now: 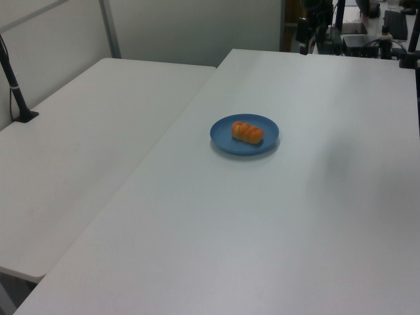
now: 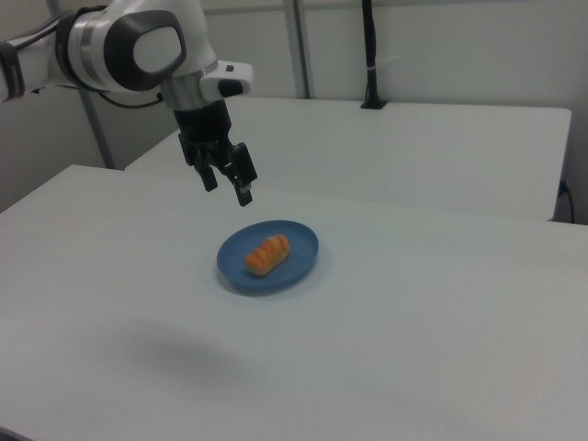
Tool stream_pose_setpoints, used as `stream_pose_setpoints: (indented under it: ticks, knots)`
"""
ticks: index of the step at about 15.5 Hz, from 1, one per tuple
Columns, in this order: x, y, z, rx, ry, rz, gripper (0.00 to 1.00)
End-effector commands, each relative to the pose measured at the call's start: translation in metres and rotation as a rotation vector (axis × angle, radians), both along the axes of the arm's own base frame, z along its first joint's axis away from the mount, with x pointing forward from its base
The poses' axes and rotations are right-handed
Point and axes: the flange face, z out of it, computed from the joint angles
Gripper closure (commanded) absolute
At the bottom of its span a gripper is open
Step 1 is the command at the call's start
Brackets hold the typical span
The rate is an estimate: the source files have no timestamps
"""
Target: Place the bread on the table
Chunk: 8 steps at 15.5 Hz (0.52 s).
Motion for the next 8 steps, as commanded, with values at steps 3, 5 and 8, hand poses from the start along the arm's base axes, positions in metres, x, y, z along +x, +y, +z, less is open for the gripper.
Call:
stream_pose_setpoints:
  ticks: [3,5,8]
  knots:
    - [0.0040,-0.0011,-0.0049,0.034,0.006,0.011,0.00]
    - [0.0043,-0.0010,-0.0040,0.036,0.003,0.010,0.00]
    - [0.0041,0.0008,-0.0049,0.036,0.006,0.013,0.00]
